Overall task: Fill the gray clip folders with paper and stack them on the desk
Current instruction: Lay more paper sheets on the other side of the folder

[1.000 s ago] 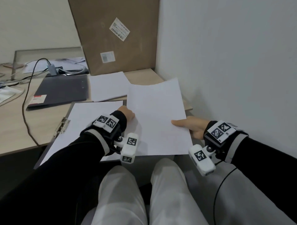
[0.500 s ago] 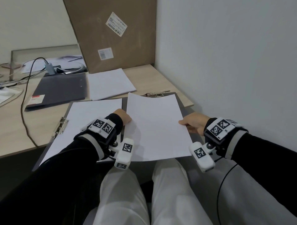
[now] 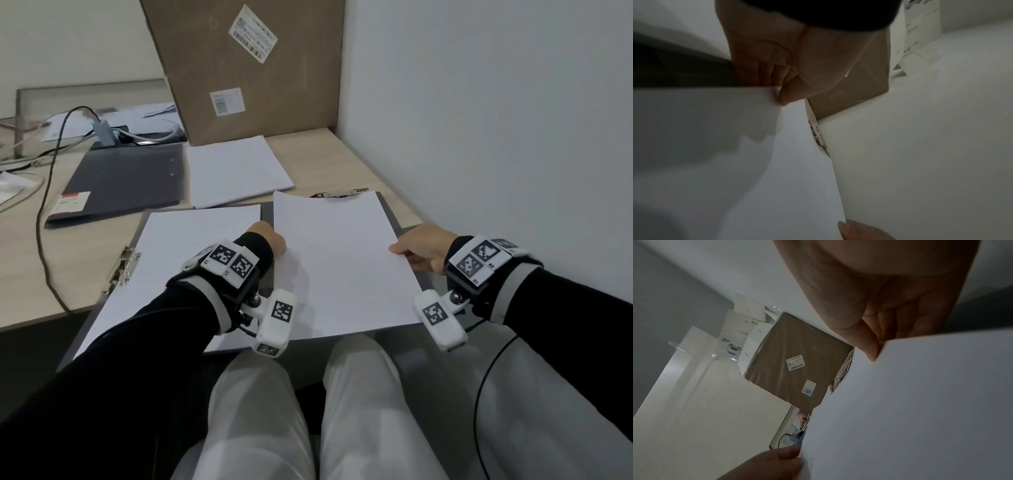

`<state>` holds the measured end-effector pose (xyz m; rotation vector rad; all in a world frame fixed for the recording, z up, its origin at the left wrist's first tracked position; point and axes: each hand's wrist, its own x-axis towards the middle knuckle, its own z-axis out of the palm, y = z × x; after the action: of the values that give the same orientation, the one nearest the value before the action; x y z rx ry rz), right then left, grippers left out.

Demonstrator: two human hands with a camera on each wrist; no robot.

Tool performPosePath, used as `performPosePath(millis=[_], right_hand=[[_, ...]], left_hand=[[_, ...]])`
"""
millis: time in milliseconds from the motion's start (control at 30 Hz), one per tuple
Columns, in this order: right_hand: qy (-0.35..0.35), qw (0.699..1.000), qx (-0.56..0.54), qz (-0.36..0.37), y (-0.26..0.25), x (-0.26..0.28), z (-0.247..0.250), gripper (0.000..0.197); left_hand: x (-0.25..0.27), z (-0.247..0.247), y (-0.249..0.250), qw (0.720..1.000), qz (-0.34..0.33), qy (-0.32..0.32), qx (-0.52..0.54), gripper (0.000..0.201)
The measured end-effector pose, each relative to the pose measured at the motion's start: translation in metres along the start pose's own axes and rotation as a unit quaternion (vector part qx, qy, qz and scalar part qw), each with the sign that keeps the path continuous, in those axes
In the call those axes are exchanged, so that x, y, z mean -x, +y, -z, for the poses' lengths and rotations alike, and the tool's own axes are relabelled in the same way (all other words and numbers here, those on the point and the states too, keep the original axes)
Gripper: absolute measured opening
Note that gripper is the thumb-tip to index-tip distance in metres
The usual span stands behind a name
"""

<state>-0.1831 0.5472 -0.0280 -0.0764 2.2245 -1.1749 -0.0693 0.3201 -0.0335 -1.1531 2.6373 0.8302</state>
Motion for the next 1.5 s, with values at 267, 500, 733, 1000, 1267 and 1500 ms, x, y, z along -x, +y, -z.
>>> performPosePath(millis=[267, 500, 733, 1000, 1267, 1500], right_hand=[[0.012, 0.999, 0.045, 0.015, -0.009, -0.006, 0.004, 0.029], [0.025, 0.996, 0.083, 0.019, -0.013, -0.008, 0.0, 0.024], [0.049, 0.995, 0.065, 0.051, -0.013, -0.013, -0.001, 0.004], [0.032, 0.988, 0.077, 0.13, -0.008, 0.014, -0.002, 0.067], [0.042, 0.985, 0.039, 0.162, 0.026, 0.045, 0.0, 0.054], [0.026, 0.983, 0.007, 0.182, 0.034, 0.046, -0.007, 0.046]], left_hand=[[0.004, -0.001, 0.005, 1.0, 0.003, -0.005, -0.01, 0.035], [0.008, 0.001, 0.008, 1.0, -0.005, 0.004, 0.009, 0.039], [0.016, 0.001, 0.016, 0.997, -0.015, 0.001, 0.075, 0.056], [0.034, 0.007, 0.005, 0.99, -0.056, -0.007, 0.131, 0.071], [0.094, -0.005, -0.014, 0.976, -0.203, -0.068, -0.035, 0.097], [0.107, -0.042, -0.009, 0.933, -0.244, -0.069, -0.256, 0.118]])
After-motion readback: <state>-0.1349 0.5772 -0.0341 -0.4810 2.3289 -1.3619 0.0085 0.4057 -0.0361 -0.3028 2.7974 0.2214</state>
